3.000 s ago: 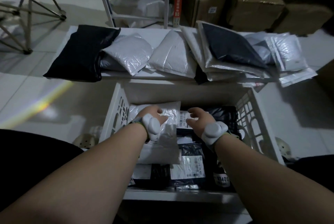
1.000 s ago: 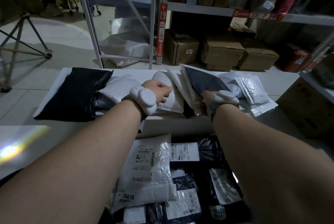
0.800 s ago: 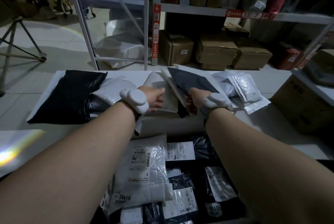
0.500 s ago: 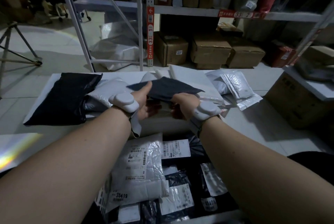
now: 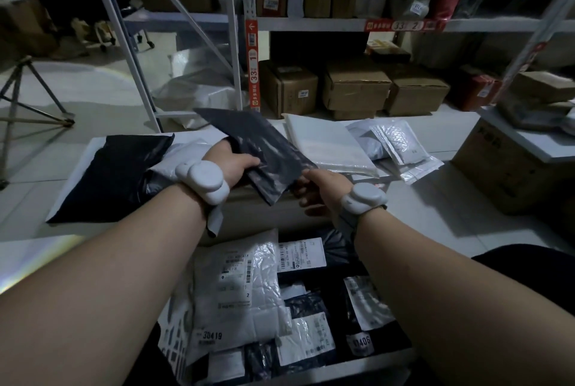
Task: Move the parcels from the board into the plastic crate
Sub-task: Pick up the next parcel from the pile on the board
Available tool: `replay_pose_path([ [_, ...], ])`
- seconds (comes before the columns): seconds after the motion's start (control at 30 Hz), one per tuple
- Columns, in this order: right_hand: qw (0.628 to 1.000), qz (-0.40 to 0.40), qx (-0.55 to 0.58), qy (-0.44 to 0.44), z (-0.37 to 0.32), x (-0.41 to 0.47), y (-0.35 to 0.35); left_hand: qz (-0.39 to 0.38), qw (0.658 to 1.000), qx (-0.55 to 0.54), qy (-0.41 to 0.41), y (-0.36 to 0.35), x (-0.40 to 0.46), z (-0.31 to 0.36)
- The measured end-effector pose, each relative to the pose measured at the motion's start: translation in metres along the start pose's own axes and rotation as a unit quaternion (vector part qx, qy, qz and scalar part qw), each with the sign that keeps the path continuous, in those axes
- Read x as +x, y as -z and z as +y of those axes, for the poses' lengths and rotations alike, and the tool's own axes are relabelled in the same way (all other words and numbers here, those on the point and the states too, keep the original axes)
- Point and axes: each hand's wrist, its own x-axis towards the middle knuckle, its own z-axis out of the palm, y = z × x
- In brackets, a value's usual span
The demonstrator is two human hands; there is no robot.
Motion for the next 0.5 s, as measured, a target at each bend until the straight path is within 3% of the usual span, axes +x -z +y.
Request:
replay_pose_path([
  [0.2, 0.996, 0.048, -0.071, 0.016, 0.005, 0.01, 0.032, -0.095, 0.995, -0.032, -0.028, -0.005, -0.011, 0.007],
  [0.33, 0.996, 0.004, -0.086, 0.023, 0.001, 0.013, 0.045, -0.171, 0.978, -0.116, -0.027, -0.005, -0.021, 0.014],
  [0.5, 0.998, -0.021, -0.056, -0.005, -0.005, 0.018, 0.049, -0.204, 0.967, -0.148, -0.041, -0.001, -0.018, 0.016],
])
